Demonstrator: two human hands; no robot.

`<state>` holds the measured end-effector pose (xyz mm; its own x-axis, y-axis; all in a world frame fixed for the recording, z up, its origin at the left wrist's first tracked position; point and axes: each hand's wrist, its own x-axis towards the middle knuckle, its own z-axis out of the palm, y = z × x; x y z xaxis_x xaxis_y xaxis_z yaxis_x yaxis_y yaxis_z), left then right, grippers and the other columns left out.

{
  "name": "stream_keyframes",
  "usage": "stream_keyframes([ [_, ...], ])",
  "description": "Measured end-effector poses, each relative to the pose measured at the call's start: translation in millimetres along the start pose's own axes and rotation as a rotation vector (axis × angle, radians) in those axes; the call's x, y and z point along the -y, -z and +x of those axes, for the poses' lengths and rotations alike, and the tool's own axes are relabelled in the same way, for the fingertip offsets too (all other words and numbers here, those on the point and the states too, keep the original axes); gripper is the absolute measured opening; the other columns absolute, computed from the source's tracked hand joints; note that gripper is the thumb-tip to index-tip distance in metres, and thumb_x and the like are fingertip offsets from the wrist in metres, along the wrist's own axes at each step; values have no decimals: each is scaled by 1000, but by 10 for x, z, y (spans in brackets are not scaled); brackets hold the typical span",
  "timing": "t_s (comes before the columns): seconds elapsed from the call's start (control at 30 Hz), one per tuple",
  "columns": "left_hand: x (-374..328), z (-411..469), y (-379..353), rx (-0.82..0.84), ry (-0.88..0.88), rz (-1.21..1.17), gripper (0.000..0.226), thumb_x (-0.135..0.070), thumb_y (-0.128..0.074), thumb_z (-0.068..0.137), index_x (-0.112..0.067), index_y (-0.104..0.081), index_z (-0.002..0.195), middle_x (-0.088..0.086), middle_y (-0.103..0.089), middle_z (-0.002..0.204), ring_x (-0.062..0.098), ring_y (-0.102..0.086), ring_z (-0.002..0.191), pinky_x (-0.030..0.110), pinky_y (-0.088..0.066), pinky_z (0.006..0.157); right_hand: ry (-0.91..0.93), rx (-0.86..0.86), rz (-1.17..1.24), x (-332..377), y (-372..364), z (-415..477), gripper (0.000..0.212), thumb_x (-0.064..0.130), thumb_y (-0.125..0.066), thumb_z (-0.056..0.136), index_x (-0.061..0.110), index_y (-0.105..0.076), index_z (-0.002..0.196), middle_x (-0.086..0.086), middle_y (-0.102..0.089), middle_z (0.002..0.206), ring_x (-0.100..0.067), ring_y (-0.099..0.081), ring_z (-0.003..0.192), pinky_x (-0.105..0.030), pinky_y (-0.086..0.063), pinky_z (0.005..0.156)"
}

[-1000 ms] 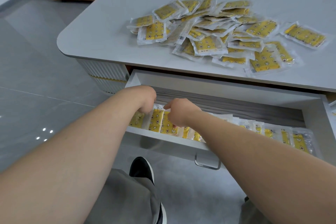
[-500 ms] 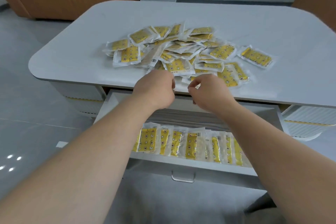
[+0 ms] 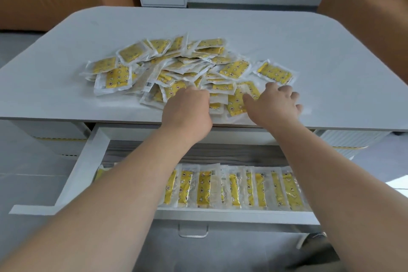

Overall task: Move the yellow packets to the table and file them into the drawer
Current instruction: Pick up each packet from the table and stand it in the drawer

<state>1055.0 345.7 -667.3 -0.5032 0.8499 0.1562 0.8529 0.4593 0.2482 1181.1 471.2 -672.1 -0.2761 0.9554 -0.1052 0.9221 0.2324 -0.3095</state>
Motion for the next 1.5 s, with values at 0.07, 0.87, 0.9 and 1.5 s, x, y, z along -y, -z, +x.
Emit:
stream_keyframes([
  [0.07, -20, 21, -24, -26, -41, 31, 16, -10, -62, 90, -16, -68, 104, 4, -58, 107, 27, -54, 104, 39, -50, 81, -30, 54, -24, -26, -37, 53, 90, 75, -34, 93, 10, -27, 155, -15, -24, 161, -35, -19, 148, -52, -23, 115],
  [0.87, -146, 49, -91, -38, 30, -205, 15, -16, -64, 90, -20, -69, 104, -4, -55, 106, 21, -56, 100, 35, -51, 81, -212, -100, 1119, -136, 96, 140, 31, 10, -73, 85, 22, -51, 105, 0, -62, 106, -21, -68, 95, -32, -59, 73],
  [0.9, -131, 50, -92, -50, 22, -170, 15, -15, -63, 90, -19, -69, 103, -2, -57, 108, 22, -56, 101, 35, -50, 80, -213, -118, 1173, -134, 107, 134, 34, 11, -73, 86, 21, -52, 110, 0, -62, 108, -21, -68, 95, -32, -59, 75],
  [1.5, -172, 119, 101, 100, 391, -1299, 29, -43, -58, 98, -20, -72, 90, 1, -74, 94, 21, -71, 89, 39, -53, 85, -41, 471, 1588, 37, 210, -183, 13, -2, -66, 92, 5, -65, 103, -12, -77, 101, -30, -73, 92, -44, -60, 88],
])
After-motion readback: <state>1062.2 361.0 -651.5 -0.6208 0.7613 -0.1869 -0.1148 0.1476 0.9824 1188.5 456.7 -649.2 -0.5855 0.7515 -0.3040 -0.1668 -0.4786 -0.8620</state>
